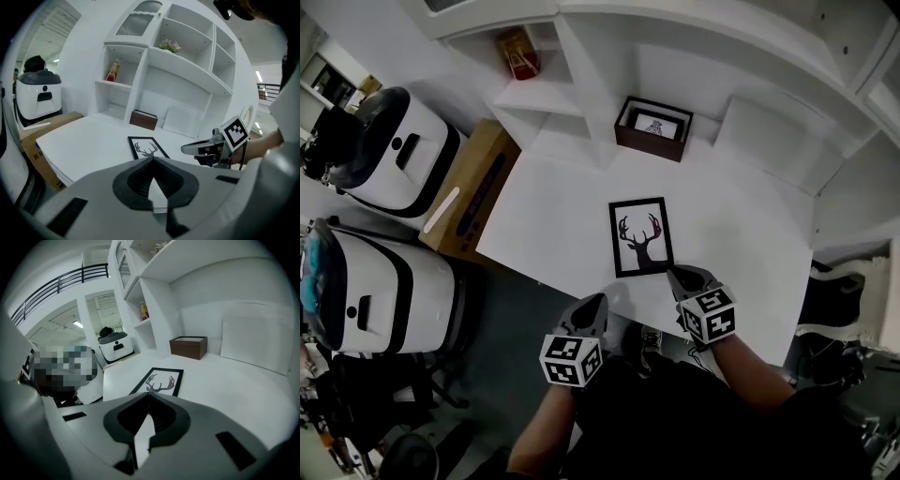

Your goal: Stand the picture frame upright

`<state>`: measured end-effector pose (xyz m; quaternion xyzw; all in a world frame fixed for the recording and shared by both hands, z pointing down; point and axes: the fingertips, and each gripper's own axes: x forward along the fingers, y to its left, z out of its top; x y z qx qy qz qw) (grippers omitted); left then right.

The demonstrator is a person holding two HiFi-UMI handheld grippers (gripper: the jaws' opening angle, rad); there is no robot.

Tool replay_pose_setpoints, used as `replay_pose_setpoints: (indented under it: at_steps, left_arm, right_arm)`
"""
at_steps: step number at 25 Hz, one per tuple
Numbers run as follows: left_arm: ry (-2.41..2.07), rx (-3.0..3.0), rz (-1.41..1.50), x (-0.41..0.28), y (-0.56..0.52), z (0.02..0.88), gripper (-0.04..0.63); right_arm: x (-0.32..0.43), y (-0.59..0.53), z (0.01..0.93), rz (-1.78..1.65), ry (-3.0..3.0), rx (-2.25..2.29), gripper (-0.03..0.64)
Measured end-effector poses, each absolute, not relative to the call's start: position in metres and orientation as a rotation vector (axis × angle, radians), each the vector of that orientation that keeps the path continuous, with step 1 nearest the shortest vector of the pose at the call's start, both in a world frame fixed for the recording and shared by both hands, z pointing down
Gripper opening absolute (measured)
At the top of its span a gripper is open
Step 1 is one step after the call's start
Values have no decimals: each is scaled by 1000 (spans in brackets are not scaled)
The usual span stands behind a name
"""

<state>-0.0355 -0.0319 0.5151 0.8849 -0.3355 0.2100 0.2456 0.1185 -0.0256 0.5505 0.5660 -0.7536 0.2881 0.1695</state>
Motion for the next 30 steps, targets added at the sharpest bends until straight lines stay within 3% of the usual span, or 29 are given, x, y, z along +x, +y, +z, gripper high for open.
replay_pose_setpoints:
  at_steps: [16,19,30]
  left_arm:
    - [-600,2493,715,-35,-114,536,6]
    - [-524,2516,757,-34,-127,539,6]
    - [-367,2513,866,-17,-147,566,6]
  right_arm:
    - [142,-64,601,1036,-1821,1871,10]
    - [146,-69,610,1062,-1743,1914,80]
    - [157,-84,641,1128,-1622,1961,86]
